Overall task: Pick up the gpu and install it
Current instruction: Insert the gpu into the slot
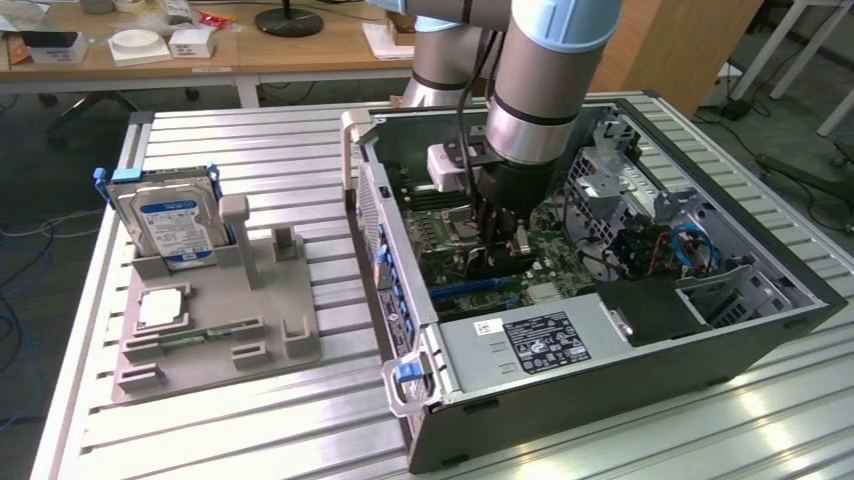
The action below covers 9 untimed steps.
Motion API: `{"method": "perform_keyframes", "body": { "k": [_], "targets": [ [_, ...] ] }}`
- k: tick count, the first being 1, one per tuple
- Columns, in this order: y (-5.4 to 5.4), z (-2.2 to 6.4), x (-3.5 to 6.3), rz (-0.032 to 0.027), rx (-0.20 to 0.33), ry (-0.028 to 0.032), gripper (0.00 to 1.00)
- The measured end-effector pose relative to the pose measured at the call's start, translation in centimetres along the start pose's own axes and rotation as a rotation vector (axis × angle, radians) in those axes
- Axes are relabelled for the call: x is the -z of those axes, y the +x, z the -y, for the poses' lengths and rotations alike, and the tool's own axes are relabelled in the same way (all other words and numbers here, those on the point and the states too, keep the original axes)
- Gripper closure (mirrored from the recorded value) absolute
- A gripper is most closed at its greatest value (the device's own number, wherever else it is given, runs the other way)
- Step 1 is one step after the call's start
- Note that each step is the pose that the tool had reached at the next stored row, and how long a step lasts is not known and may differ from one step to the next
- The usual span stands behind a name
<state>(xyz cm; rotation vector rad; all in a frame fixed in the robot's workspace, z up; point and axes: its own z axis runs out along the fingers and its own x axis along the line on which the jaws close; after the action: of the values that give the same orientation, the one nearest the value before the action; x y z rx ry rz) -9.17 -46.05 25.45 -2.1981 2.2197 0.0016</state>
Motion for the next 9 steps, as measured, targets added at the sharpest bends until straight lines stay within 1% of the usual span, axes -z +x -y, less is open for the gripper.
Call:
{"method": "perform_keyframes", "body": {
  "k": [4, 9],
  "targets": [
    [0.0, -0.49, -0.05, 0.0001, 0.0, 0.0001, 0.74],
    [0.01, -0.66, -0.09, 0.0002, 0.0, 0.0001, 0.74]
  ]
}}
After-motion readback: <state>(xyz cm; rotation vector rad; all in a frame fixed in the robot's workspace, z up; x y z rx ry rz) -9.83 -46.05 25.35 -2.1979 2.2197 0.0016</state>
